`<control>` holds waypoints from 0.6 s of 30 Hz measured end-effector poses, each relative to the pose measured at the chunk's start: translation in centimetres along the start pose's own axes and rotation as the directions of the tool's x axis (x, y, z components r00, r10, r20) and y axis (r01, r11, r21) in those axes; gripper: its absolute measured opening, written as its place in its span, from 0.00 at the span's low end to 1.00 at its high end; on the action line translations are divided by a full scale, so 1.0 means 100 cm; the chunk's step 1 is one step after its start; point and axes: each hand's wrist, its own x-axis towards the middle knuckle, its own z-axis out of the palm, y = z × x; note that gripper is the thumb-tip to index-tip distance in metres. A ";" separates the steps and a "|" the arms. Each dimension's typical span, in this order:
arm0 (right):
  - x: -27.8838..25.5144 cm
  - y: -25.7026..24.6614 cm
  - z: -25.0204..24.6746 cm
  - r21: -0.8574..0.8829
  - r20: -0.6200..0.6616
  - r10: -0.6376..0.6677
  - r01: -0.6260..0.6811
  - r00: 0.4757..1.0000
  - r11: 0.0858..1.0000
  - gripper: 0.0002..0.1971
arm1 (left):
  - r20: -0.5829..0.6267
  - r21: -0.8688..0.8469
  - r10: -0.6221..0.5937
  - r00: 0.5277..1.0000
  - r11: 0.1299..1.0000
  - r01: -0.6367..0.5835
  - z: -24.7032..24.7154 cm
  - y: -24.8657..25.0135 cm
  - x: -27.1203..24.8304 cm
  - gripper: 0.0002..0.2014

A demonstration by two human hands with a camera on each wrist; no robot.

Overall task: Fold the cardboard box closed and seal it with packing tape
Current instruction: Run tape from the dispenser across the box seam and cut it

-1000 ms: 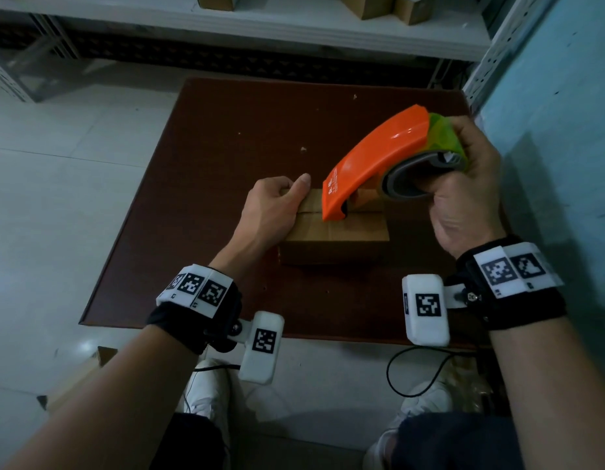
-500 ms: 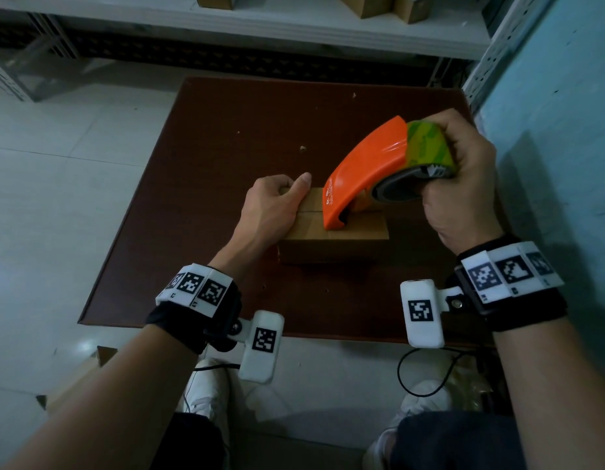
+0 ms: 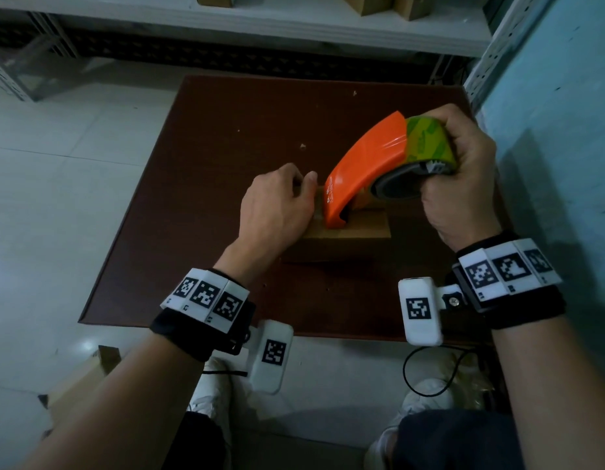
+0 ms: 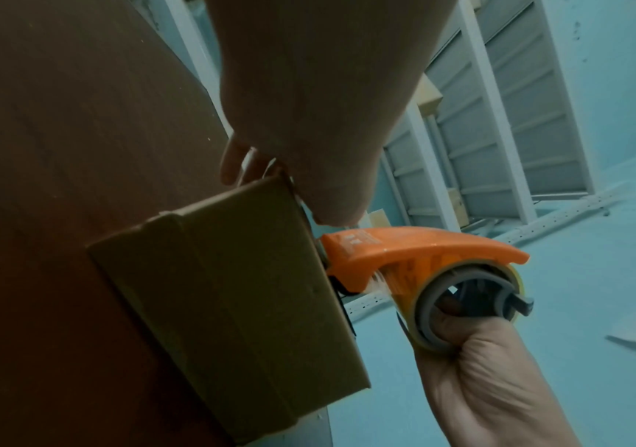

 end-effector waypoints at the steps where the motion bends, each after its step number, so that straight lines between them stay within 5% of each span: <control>1: 0.000 0.000 0.001 0.002 -0.003 -0.003 0.003 1.000 1.000 0.16 | -0.010 0.007 -0.003 1.000 1.000 0.003 0.002 0.001 0.000 0.16; 9: -0.002 0.001 0.001 0.027 -0.003 0.004 -0.004 1.000 1.000 0.18 | 0.069 0.015 -0.034 0.997 0.999 0.033 0.007 0.006 0.003 0.19; 13: -0.002 0.001 0.001 0.030 -0.004 0.017 -0.017 1.000 0.999 0.15 | 0.049 0.184 0.067 0.997 0.980 -0.075 0.007 0.011 0.001 0.18; 18: -0.005 -0.001 0.001 0.043 -0.004 0.028 -0.028 1.000 0.999 0.15 | 0.044 0.218 0.046 0.998 0.974 -0.055 0.011 0.012 0.002 0.19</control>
